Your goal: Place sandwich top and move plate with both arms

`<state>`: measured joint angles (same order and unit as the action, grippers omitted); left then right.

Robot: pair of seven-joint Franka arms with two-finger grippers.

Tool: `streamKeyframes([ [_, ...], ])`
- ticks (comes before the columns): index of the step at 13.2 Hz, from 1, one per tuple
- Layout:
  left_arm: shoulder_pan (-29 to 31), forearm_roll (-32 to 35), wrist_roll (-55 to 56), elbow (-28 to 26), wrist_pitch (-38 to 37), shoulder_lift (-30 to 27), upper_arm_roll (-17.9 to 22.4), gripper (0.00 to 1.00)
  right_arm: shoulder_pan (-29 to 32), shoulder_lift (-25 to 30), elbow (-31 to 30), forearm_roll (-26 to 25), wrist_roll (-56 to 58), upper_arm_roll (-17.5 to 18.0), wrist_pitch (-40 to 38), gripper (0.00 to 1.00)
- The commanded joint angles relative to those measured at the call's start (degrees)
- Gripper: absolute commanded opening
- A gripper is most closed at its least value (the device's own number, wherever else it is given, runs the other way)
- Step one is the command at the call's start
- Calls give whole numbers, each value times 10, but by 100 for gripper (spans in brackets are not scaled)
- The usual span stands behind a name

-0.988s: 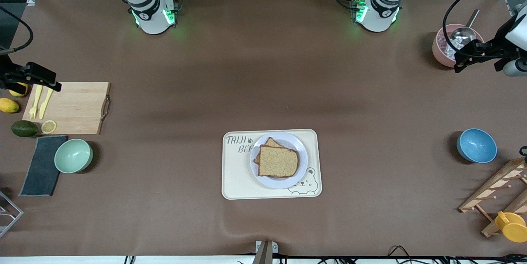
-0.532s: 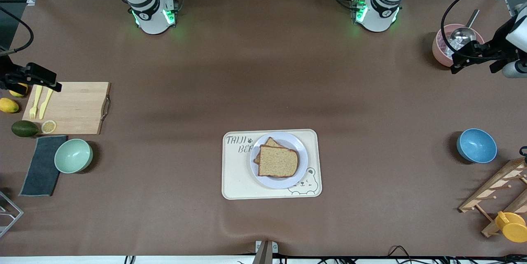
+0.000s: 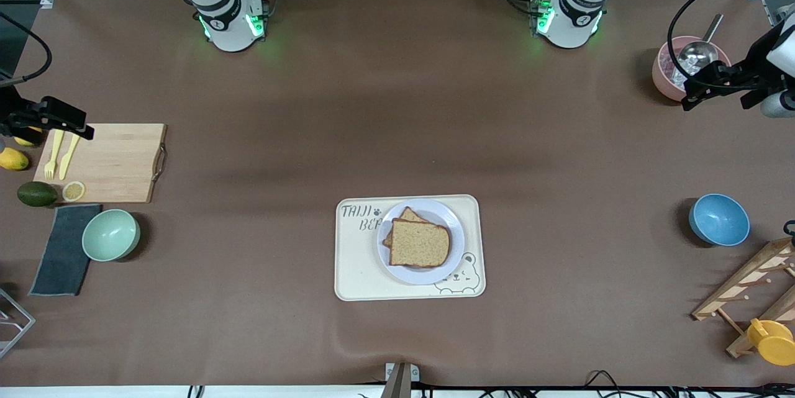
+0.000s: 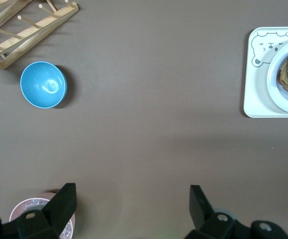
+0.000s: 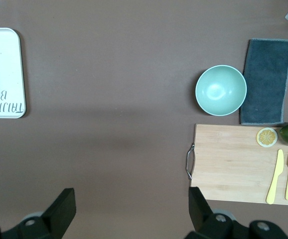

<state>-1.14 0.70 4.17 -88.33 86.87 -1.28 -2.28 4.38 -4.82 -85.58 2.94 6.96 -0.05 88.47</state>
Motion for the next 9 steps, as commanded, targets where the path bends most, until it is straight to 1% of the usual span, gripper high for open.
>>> streamKeyframes([
  [1,1,-7,8,17,-14,6,2,100,11,1,0,-10,-10,9,1,100],
  [5,-4,2,7,18,-14,8,1,100,12,1,0,-10,-9,9,1,100],
  [9,1,-6,4,18,-14,9,2,100,10,0,-1,-10,-10,9,1,100],
])
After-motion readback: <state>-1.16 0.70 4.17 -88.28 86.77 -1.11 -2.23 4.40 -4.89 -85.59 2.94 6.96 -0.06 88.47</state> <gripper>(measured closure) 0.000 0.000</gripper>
